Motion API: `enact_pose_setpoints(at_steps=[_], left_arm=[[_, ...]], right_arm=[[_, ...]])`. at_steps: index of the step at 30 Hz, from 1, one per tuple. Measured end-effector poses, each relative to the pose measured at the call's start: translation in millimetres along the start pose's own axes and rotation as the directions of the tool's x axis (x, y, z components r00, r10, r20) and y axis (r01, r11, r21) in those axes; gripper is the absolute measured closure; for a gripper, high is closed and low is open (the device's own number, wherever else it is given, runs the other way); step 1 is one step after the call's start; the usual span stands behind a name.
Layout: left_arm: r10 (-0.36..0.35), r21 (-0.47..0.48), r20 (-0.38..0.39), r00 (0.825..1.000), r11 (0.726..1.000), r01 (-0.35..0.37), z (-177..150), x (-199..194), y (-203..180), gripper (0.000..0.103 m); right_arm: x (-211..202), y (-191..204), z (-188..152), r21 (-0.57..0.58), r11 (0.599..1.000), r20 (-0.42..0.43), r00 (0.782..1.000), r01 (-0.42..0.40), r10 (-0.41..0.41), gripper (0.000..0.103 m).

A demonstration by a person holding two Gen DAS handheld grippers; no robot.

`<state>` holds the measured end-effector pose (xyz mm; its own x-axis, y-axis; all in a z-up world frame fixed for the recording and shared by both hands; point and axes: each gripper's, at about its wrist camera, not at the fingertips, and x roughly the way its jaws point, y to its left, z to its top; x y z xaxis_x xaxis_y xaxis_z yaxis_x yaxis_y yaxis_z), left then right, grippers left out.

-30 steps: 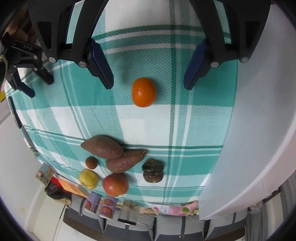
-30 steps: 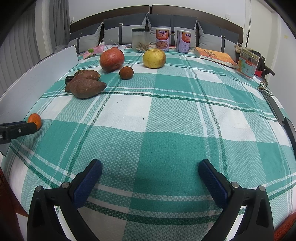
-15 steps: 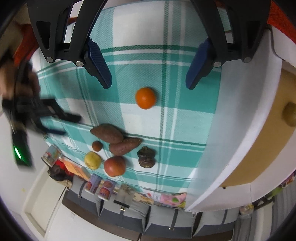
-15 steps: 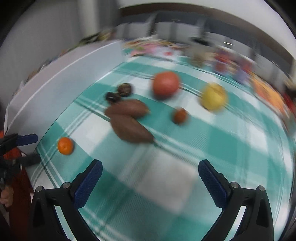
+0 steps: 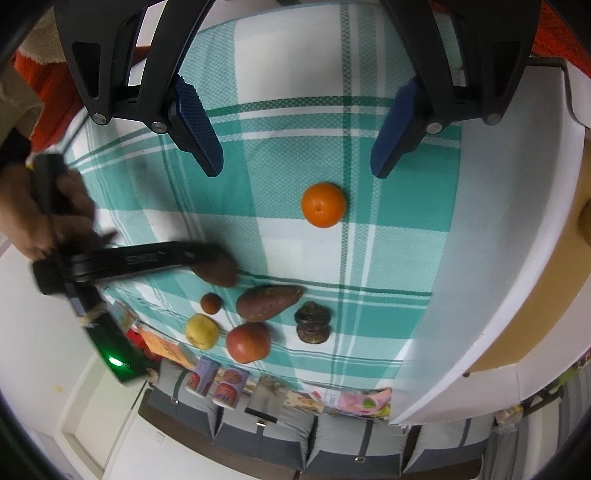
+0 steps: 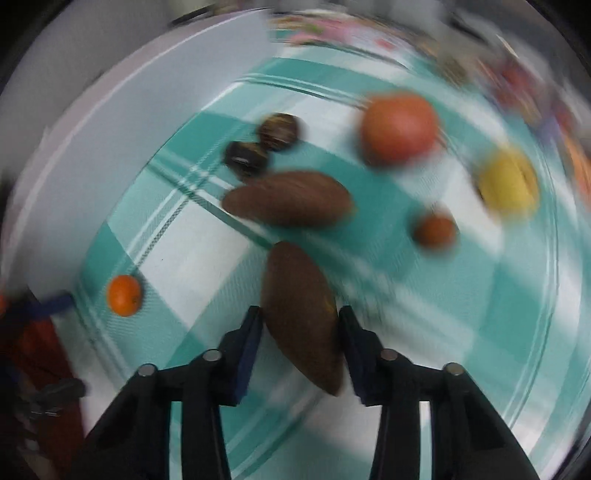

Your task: Organize fruits

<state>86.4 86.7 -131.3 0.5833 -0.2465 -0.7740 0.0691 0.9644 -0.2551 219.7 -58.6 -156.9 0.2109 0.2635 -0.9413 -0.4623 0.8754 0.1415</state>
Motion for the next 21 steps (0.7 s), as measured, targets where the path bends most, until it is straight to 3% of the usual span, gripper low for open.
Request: enact_pose_setpoints(at_steps=[2,3,6,8,9,11,15,17,21], left_arm=[[-0.008,0.007,0.008,1.000,1.000,0.008,0,-2,-2,0.019],[-0.013,0.009,0.011,1.000,1.000,0.013,1,-2,-4,0.019],[-0.022,0.011,0.007,1.000,1.000,0.022,1,-1,-7,0.019],[-0.023,0.015,0.000,1.000,1.000,0.023,-2,0,-9,0.019],[-0.021,0.019,-0.001,1.000,1.000,0.021,-3,0,-10,0.019],[-0.010,0.032,-0.005,1.000,0.999,0.010,-6,-1,-12,0.019],[-0.004,0.033,-0.015,1.000,0.999,0.005,-7,0,-11,0.019],[-0.003,0.027,-0.024,1.000,1.000,0.003,-8,3,-10,0.019],[0.014,0.033,-0.039,0.999,0.999,-0.013,-10,11,-12,0.019]], right_arm=[[-13,-22,-28,0.229,0.971,-0.027,0.997,-0.068,0.076,0.068],[-16,-26,-40,0.285,0.954,-0.030,0.994,-0.093,0.106,0.068],[-19,-28,-74,0.388,0.912,-0.025,0.987,-0.135,0.157,0.068],[-20,-28,-89,0.454,0.867,0.028,0.976,-0.205,0.216,0.068],[-22,-27,-92,0.454,0.864,0.052,0.975,-0.216,0.216,0.067],[-30,-24,-101,0.433,0.881,0.098,0.981,-0.192,0.165,0.062],[-50,-24,-121,0.395,0.915,0.201,0.980,-0.082,0.001,0.022],[-54,-25,-130,0.361,0.932,0.235,0.967,0.009,-0.100,0.021],[-58,-13,-155,0.257,0.947,0.294,0.918,0.193,-0.267,0.021]])
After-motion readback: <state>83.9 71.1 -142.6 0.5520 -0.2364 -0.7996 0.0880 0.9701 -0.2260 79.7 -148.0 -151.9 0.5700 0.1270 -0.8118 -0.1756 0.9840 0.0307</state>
